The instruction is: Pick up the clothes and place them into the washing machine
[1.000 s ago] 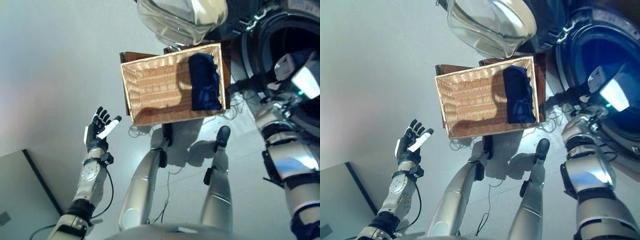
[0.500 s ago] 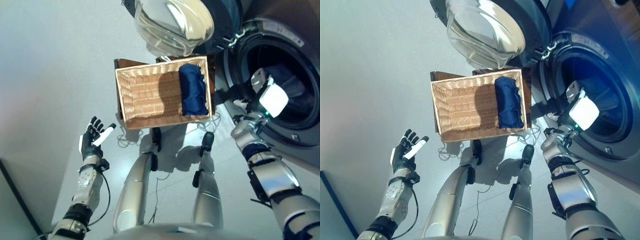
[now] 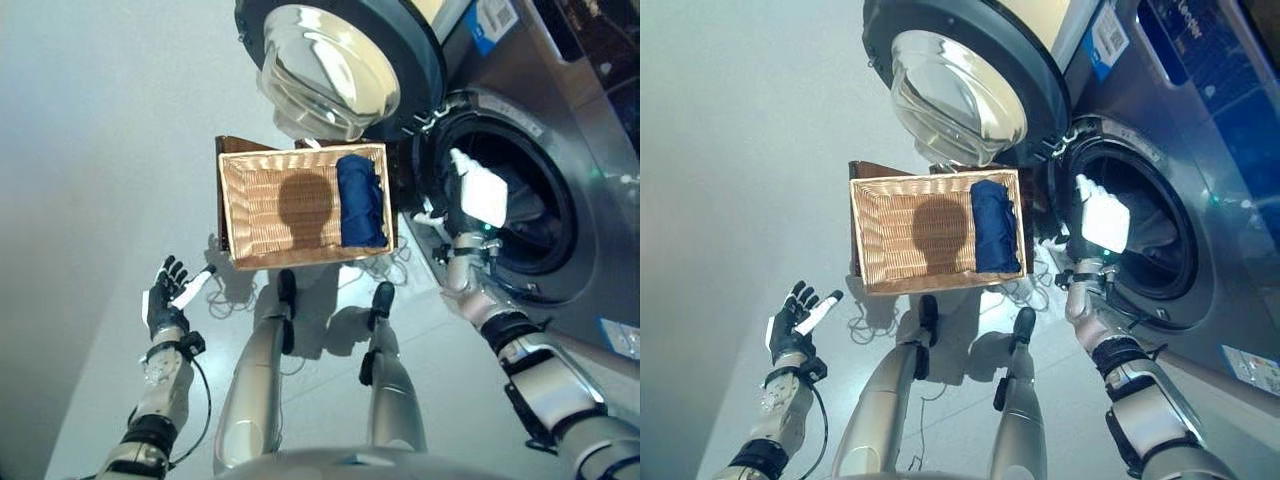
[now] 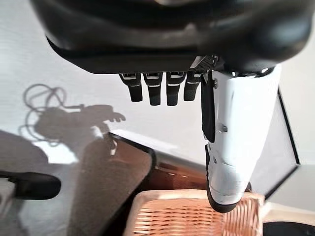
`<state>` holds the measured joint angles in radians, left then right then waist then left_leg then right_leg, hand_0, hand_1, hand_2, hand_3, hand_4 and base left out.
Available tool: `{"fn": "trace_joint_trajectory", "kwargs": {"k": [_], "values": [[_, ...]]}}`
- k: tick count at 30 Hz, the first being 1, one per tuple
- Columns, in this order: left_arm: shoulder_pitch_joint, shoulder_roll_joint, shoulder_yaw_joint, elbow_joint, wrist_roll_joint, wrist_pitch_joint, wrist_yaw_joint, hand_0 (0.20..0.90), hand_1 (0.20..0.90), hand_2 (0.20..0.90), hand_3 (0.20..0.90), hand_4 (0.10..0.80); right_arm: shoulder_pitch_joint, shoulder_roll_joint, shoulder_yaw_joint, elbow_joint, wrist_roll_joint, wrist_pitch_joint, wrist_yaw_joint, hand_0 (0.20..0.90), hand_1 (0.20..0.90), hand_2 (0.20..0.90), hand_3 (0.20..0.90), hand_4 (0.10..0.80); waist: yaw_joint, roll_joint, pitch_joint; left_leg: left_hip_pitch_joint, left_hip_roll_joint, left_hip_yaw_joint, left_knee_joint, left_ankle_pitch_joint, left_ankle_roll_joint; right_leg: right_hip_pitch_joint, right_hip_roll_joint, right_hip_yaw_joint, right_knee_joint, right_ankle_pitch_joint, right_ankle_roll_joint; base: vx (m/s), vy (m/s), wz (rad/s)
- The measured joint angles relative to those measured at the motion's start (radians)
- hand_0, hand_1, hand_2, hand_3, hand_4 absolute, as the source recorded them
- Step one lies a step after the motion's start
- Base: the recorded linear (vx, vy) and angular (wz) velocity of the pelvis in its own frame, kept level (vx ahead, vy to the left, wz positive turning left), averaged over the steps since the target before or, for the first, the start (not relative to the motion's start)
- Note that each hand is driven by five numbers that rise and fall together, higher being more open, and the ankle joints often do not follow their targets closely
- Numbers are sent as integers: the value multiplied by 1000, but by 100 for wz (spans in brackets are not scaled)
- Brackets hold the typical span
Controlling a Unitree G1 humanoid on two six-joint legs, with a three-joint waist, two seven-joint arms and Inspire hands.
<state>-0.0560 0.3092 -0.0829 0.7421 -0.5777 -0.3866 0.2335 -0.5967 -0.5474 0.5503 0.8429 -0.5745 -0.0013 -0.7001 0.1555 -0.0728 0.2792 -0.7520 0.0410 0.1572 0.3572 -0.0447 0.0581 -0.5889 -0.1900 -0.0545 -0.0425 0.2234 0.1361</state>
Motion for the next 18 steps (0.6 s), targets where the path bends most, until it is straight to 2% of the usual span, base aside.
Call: {"fn": "trace_joint_trajectory", "kwargs": {"k": [1,2,3,5,8,12,15,16,18], "values": [[-2,-1,0,9,6,0,0,900,900,900,900,800,-14,-1,34,7,-28,6,9,900,900,900,900,800,-1,-3,1,5,0,-3,-6,1,-1,7,0,-7,-2,0,0,29,-27,6],[-5,-2,-1,26,19,2,1,900,900,900,900,800,-56,-5,122,48,-77,13,40,900,900,900,900,800,-2,-10,1,16,0,-2,-12,3,-4,16,1,-11,-4,1,2,2,-13,9],[-5,-4,-6,26,20,3,0,900,900,900,900,800,-65,-3,135,51,-110,8,58,900,900,900,900,800,3,-12,0,20,0,-6,-13,3,-4,24,2,-14,-8,2,4,24,-21,7],[-12,-17,-7,36,20,3,1,900,900,900,900,800,-143,-4,269,91,-197,24,115,900,900,900,900,800,18,-14,0,29,1,-16,-25,5,-8,32,6,-17,-10,7,12,21,-15,6],[-13,-30,-10,41,21,4,0,900,900,900,900,800,-209,1,345,96,-273,20,157,900,900,900,900,800,29,-14,0,31,4,-36,-31,12,-12,42,14,-23,-16,24,23,6,-8,12],[-14,-37,-20,53,20,8,-11,900,900,900,900,800,-292,22,446,162,-345,22,202,900,900,900,900,800,50,-21,3,65,4,-51,-75,29,-16,68,18,-42,-23,41,6,13,-10,12],[-16,-36,-20,54,19,7,-14,900,900,900,900,800,-355,38,508,198,-393,20,228,900,900,900,900,800,66,-27,5,70,1,-60,-86,34,-22,78,19,-49,-31,42,4,31,-17,8],[-17,-36,-25,53,19,8,-14,900,900,900,900,800,-394,52,565,225,-415,19,249,900,900,900,900,800,77,-32,7,69,1,-72,-92,37,-26,78,19,-59,-32,39,0,10,-11,9],[-18,-31,-46,52,20,7,-15,900,900,900,900,800,-420,67,588,241,-448,10,269,900,900,900,900,800,86,-36,8,64,0,-85,-100,46,-30,80,22,-74,-32,35,-5,29,-9,20]]}}
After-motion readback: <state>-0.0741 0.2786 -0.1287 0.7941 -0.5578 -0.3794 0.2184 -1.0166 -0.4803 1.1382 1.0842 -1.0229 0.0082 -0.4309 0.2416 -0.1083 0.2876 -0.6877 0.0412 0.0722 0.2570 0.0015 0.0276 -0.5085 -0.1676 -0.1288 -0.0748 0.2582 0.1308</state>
